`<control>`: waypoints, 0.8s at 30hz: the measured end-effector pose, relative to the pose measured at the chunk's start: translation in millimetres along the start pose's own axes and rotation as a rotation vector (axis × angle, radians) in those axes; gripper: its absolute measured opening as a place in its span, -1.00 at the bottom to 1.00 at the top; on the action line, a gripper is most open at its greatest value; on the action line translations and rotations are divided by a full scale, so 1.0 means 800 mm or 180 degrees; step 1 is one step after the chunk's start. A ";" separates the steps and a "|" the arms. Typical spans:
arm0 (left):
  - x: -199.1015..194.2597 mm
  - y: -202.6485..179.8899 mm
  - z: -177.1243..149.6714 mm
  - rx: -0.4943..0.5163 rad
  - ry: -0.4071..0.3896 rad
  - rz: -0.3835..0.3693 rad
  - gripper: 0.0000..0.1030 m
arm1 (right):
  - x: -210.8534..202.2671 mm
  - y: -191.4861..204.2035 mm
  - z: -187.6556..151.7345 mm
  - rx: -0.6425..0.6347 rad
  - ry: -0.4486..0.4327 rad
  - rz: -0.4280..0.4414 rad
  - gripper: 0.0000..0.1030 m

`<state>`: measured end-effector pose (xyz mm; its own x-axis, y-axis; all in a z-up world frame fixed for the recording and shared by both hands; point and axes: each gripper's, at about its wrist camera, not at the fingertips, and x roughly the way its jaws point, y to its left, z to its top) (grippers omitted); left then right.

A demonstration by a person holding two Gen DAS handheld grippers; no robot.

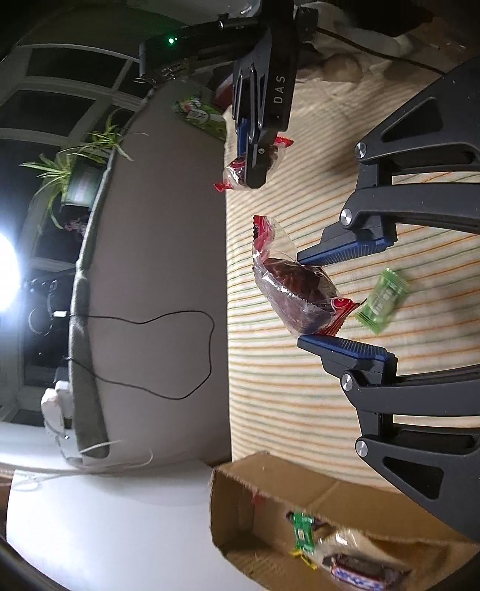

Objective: Organize snacks
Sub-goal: 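Grasp the clear bag of dates with the left gripper while the right gripper grasps the red nut pack, then carry the date bag and red nut pack over the box with both grippers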

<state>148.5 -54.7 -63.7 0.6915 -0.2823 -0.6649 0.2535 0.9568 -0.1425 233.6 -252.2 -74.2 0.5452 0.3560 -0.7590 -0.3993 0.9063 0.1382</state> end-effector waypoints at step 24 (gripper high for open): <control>-0.117 0.119 -0.015 -0.0439 -0.0466 0.0530 -0.29 | -0.007 0.146 0.063 -0.0561 -0.0175 0.0286 -0.31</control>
<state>100.1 63.7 -23.8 0.8091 -0.1176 -0.5758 0.0403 0.9886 -0.1453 221.0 -137.2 -22.3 0.5390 0.4500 -0.7120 -0.5685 0.8181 0.0866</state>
